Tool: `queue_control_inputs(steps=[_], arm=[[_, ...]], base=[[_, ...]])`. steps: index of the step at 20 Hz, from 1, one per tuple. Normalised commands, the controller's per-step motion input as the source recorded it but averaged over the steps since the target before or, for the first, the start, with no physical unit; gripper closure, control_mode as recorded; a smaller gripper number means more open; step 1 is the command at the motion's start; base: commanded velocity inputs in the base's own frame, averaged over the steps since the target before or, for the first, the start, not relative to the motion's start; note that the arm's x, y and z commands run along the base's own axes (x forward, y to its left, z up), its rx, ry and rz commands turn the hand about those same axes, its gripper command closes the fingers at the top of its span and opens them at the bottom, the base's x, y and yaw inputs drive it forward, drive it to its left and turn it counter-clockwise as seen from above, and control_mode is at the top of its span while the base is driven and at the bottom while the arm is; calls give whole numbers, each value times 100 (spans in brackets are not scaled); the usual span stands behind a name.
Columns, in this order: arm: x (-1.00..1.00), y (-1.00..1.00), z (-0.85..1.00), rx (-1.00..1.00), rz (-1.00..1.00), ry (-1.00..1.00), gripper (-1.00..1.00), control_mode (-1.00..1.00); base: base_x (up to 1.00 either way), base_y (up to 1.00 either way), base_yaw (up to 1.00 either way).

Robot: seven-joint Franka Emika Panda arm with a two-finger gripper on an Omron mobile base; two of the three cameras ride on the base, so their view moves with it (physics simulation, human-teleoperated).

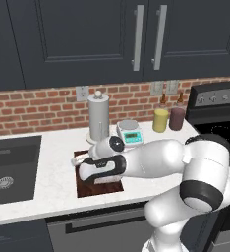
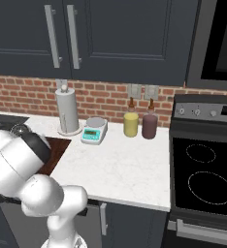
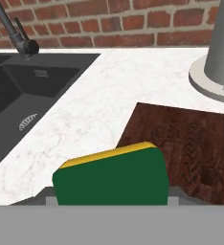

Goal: Pick up the sponge from the counter and clean the cutting board by briefly scrubbing or pressing down on the cutting board. Once finished, release the sponge.

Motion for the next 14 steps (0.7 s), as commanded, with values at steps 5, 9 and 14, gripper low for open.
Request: queue_control_inputs(steps=[5,9,14], arm=[[0,0,-33,14,0,-2,100,-100],[0,0,-20,0,0,-2,100,-100],[0,-1,-16,0,0,0,100,-100]], base=[[0,0,0],[0,0,0],[0,0,0]])
